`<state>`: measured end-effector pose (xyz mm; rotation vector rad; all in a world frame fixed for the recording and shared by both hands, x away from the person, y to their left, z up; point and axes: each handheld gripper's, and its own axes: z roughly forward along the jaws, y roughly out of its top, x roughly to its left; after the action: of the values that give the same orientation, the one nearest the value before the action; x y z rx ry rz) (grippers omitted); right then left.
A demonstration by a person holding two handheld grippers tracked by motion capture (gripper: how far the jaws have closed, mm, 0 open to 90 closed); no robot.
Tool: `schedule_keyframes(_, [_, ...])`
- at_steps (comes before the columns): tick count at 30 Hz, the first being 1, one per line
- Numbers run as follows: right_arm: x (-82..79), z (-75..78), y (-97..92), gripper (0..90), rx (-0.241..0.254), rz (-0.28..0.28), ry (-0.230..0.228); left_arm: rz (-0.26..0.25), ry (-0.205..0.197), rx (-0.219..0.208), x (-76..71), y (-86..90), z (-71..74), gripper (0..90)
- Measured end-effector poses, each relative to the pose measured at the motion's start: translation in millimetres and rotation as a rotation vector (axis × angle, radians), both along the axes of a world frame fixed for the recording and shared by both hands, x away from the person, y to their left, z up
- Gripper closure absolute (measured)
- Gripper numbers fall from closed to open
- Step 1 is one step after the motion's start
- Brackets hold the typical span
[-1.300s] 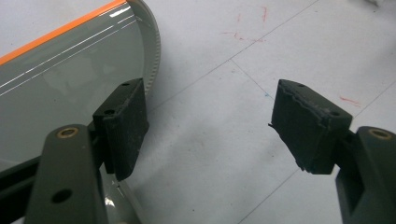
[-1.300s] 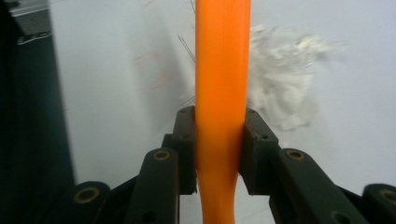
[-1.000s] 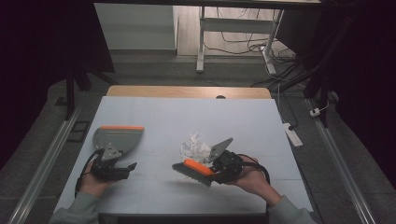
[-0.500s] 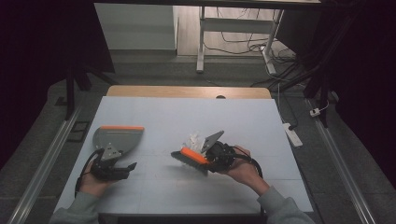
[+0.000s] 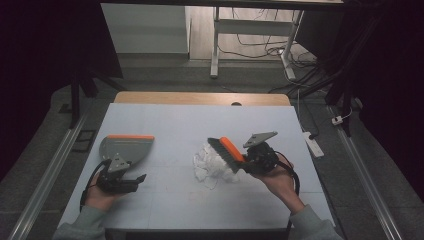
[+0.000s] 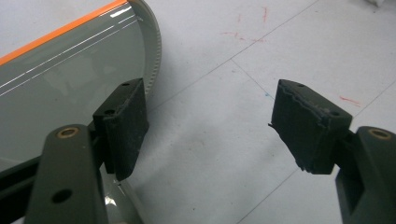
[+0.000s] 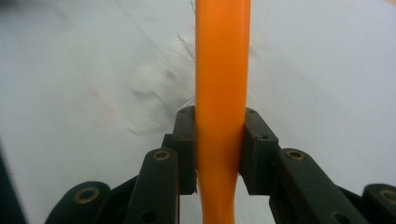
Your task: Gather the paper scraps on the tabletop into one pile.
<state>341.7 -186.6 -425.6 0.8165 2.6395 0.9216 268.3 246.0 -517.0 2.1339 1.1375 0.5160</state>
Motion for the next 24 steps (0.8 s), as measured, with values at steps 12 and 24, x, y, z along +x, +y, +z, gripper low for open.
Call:
schedule_keyframes(12, [9.3, -30.8, -18.3, 70.9, 0.000, -0.182, 0.111, -0.003, 0.001, 0.005, 0.4, -1.1, -0.3, 28.2])
schedule_keyframes(24, [8.8, -14.4, 13.3, 70.9, 0.090, -0.087, 0.058, 0.001, 0.002, 0.005, 0.5, -0.1, -0.8, 28.2])
